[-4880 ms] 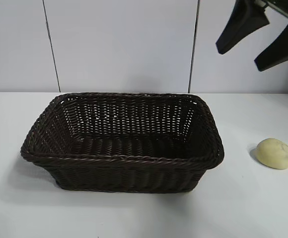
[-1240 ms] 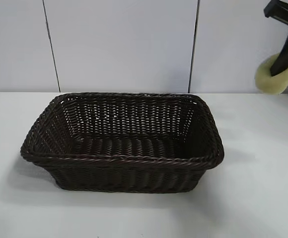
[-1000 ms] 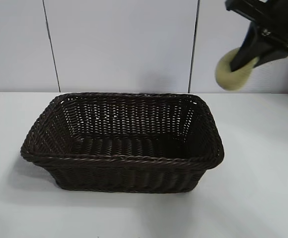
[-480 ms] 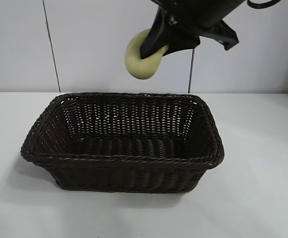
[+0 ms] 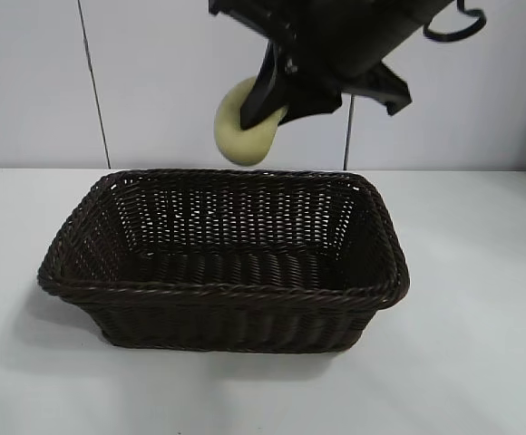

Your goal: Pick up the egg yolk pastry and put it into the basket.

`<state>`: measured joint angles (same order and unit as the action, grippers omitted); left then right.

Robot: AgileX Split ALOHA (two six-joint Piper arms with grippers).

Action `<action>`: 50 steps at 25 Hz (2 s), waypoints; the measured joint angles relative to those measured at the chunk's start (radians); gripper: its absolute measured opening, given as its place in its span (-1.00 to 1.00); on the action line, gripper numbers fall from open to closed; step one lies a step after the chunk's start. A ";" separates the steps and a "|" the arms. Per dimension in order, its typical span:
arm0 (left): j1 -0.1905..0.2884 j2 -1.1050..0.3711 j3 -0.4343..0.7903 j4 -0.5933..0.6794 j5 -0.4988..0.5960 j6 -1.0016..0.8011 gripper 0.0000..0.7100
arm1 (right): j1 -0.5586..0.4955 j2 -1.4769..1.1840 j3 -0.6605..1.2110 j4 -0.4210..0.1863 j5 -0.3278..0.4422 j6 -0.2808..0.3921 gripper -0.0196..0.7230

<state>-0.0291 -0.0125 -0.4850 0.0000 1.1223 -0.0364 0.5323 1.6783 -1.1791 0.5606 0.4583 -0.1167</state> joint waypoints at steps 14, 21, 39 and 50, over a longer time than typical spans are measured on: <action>0.000 0.000 0.000 0.000 0.000 0.000 0.71 | 0.000 0.200 0.000 0.057 -0.069 -0.004 -0.58; 0.000 0.000 0.000 0.000 0.000 0.000 0.71 | 0.000 0.200 0.000 0.059 -0.059 -0.007 0.54; 0.000 0.000 0.000 0.000 0.000 0.000 0.71 | 0.000 0.209 -0.313 -0.156 0.305 0.132 0.64; 0.000 0.000 0.000 0.000 0.000 0.000 0.71 | -0.017 0.232 -0.512 -0.500 0.624 0.305 0.61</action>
<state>-0.0291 -0.0125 -0.4850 0.0000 1.1223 -0.0364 0.5156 1.9101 -1.6912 0.0604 1.0824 0.1887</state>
